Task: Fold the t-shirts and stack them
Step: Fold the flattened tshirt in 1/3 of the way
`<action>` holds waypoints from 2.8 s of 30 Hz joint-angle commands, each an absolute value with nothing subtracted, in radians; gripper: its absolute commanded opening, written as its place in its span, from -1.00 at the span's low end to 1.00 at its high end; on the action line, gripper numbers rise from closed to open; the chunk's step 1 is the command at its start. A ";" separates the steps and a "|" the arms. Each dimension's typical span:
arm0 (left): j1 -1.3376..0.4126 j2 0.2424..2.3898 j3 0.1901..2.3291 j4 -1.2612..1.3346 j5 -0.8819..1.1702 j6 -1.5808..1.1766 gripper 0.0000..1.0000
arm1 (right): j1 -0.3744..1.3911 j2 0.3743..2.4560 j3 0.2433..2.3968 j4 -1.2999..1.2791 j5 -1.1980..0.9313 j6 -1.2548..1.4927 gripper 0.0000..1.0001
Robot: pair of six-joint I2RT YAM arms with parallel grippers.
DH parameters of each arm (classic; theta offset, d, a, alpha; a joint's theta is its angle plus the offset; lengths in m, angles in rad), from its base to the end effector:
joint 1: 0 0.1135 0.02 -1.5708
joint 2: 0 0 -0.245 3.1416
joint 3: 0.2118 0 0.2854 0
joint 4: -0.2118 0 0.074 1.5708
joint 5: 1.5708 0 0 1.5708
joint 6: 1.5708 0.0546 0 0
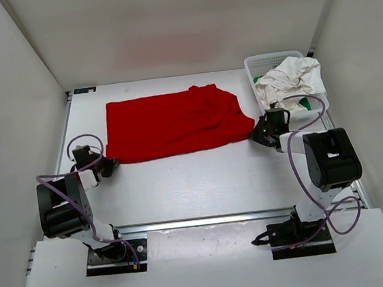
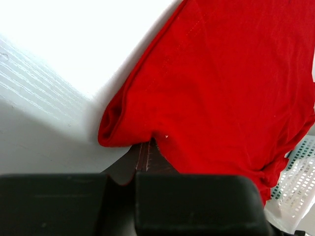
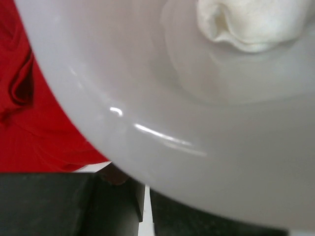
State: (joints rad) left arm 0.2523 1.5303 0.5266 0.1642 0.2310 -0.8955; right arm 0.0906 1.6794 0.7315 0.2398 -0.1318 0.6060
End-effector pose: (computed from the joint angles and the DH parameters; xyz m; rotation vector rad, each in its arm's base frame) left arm 0.2893 0.0617 0.0605 -1.2432 2.1242 -0.5682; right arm 0.3533 0.0393 0.0821 0.5240 2.2649 0.5092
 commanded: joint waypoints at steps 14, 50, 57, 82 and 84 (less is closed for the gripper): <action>0.267 1.485 0.577 0.022 0.259 -0.828 -1.00 | 0.136 1.274 0.468 0.040 -0.049 0.634 -1.00; 0.265 1.287 0.334 0.051 0.186 -0.870 -0.22 | 0.002 0.845 0.129 0.017 -0.235 0.661 -0.09; 0.262 1.328 0.371 0.071 0.196 -0.850 -1.00 | -0.008 0.963 0.150 0.101 -0.236 0.664 -0.09; 0.201 1.167 0.912 0.060 0.569 -0.911 -1.00 | 0.115 0.744 0.792 -0.382 -0.037 0.519 -1.00; 0.242 1.175 0.960 0.151 0.665 -1.015 -1.00 | 0.147 0.765 0.973 -0.457 0.000 0.474 -1.00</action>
